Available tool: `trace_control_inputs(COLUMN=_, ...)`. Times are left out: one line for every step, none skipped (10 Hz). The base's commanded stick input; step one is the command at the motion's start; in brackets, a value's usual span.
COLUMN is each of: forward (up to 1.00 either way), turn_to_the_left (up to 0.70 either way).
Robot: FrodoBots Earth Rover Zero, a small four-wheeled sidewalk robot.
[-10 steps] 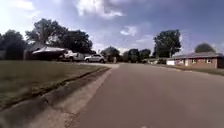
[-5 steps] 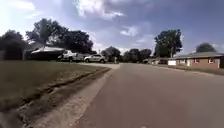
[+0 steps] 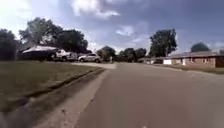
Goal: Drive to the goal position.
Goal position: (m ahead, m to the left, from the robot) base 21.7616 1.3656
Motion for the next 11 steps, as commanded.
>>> trace_control_inputs(forward=1.0, turn_to_the_left=-0.23)
trace_control_inputs(forward=1.0, turn_to_the_left=-0.03)
trace_control_inputs(forward=1.0, turn_to_the_left=-0.01)
trace_control_inputs(forward=1.0, turn_to_the_left=0.0)
trace_control_inputs(forward=1.0, turn_to_the_left=0.0)
trace_control_inputs(forward=1.0, turn_to_the_left=0.0)
trace_control_inputs(forward=1.0, turn_to_the_left=0.0)
trace_control_inputs(forward=1.0, turn_to_the_left=0.0)
trace_control_inputs(forward=1.0, turn_to_the_left=0.0)
trace_control_inputs(forward=1.0, turn_to_the_left=0.0)
trace_control_inputs(forward=1.0, turn_to_the_left=0.0)
